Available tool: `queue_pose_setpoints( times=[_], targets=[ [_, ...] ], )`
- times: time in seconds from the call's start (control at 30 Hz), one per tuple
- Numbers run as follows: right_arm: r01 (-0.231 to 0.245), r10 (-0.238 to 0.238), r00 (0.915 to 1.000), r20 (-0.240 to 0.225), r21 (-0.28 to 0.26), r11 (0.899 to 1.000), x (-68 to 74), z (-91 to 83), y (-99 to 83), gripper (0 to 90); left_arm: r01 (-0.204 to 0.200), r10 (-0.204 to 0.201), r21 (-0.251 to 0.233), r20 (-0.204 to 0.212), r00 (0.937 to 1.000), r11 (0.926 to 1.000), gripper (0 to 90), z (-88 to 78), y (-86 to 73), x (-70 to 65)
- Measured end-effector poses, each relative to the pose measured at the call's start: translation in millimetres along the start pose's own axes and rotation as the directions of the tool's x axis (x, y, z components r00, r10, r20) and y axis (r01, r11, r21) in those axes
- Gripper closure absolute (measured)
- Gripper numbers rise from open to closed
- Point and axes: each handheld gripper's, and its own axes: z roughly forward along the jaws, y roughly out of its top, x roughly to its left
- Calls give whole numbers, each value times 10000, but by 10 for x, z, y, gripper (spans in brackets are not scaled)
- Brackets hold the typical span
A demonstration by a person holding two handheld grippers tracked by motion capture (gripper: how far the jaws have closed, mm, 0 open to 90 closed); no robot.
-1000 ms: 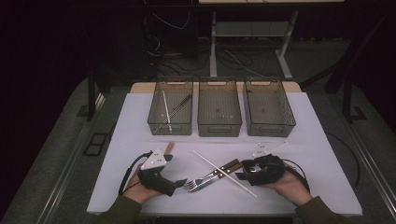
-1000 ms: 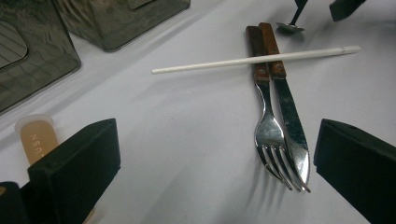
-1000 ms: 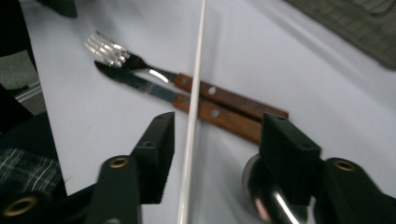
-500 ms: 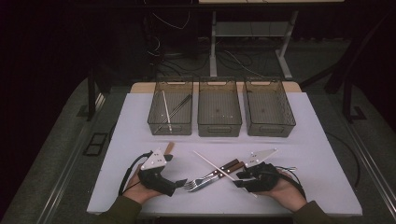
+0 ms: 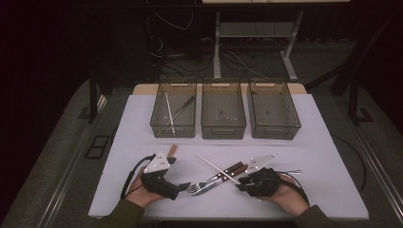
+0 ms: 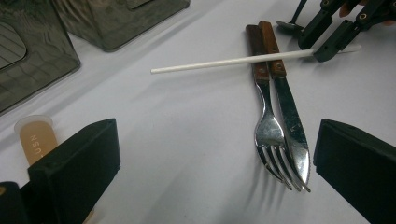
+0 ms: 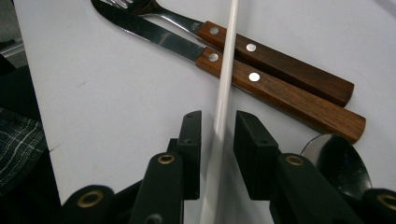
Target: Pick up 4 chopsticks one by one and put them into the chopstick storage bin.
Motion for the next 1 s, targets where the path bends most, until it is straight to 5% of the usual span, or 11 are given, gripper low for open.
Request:
queue_pose_setpoints(
  times=[0.47, 1.0],
  targets=[
    [225, -236, 9986, 481, 228, 9995, 53, 27, 17, 806, 54, -54, -50, -1, 10000, 10000, 0, 13, -1, -11],
    [36, -44, 9992, 409, 193, 9998, 23, 25, 15, 843, -79, 79, 49, 9, 10000, 10000, 0, 3, 2, -3]
  ],
)
